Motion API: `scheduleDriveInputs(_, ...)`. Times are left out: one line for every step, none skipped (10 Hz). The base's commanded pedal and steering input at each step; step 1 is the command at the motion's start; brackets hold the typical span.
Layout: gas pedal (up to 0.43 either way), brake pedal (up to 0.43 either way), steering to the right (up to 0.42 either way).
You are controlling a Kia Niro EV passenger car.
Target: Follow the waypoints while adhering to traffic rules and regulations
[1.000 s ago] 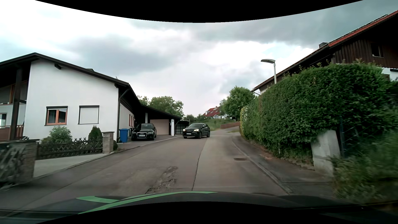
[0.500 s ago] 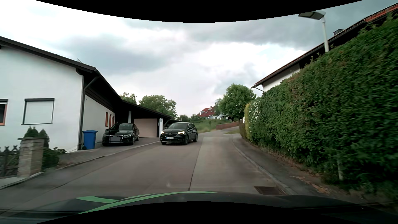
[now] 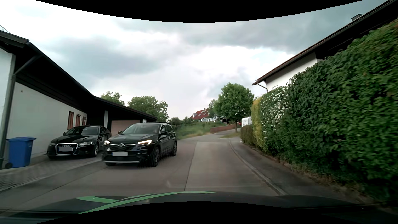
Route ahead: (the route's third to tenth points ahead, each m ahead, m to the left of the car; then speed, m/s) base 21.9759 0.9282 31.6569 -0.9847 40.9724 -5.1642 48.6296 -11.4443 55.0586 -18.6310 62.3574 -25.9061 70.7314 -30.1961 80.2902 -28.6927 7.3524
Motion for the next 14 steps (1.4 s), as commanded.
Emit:
scheduleDriveInputs(0.098,0.000,0.043)
scheduleDriveInputs(0.098,0.000,0.038)
scheduleDriveInputs(0.110,0.000,0.031)
scheduleDriveInputs(0.110,0.000,0.024)
scheduleDriveInputs(0.118,0.000,0.016)
scheduleDriveInputs(0.130,0.000,0.010)
scheduleDriveInputs(0.130,0.000,0.006)
scheduleDriveInputs(0.130,0.000,0.003)
scheduleDriveInputs(0.138,0.000,-0.002)
scheduleDriveInputs(0.138,0.000,-0.008)
scheduleDriveInputs(0.138,0.000,-0.015)
scheduleDriveInputs(0.138,0.000,-0.015)
scheduleDriveInputs(0.138,0.000,-0.014)
scheduleDriveInputs(0.138,0.000,-0.013)
